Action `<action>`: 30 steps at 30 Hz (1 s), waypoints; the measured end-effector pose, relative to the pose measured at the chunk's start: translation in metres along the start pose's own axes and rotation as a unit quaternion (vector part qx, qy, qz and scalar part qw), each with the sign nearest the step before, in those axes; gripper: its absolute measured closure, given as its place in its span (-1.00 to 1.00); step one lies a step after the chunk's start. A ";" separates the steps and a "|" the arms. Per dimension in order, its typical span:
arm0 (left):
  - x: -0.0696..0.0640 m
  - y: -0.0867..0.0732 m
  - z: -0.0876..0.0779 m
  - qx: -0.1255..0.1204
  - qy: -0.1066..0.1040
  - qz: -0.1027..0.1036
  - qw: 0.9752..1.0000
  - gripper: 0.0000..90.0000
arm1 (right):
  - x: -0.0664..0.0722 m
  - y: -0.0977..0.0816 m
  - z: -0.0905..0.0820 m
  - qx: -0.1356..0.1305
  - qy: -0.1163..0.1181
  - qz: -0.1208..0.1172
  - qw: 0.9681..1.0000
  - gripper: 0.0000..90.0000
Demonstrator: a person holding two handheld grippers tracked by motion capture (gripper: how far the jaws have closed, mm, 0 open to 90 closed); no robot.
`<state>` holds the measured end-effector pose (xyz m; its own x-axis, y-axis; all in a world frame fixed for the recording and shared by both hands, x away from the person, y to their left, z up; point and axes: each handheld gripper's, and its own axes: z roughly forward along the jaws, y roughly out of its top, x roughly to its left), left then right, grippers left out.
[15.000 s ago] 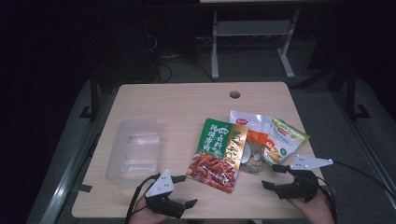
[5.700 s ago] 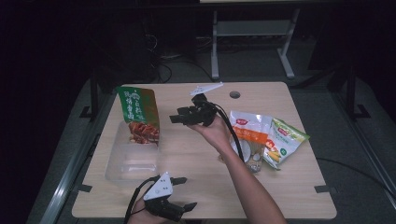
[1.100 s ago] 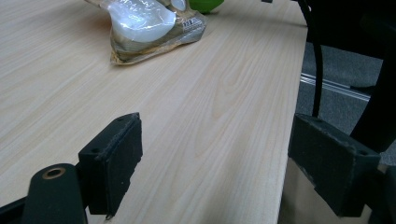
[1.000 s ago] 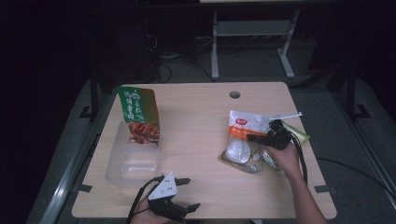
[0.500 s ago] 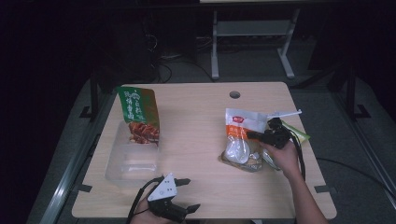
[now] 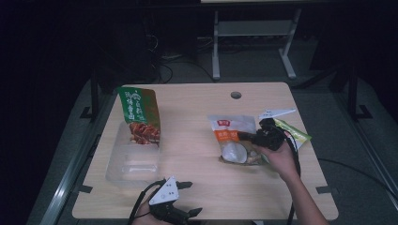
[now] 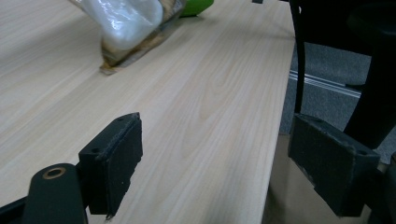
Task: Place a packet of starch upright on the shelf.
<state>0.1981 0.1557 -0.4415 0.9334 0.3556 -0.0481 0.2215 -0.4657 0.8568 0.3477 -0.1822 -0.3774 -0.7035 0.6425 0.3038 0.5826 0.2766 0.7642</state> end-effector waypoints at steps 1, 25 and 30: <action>-0.001 0.000 0.000 0.000 -0.002 -0.001 1.000 -0.61 | 0.004 0.002 0.001 0.001 0.001 -0.003 1.000 1.00; -0.007 0.000 0.002 -0.001 -0.010 0.003 1.000 -0.60 | 0.079 0.059 0.033 -0.019 0.113 -0.054 0.992 1.00; -0.008 -0.001 0.003 0.001 -0.013 0.003 1.000 -0.60 | 0.096 0.071 0.041 -0.019 0.132 -0.069 0.989 1.00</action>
<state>0.1912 0.1504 -0.4435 0.9418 0.3315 -0.0560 0.2164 -0.4702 0.8556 0.3383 -0.0714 -0.3176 -0.8599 0.3907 0.3285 0.4611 0.3183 0.8283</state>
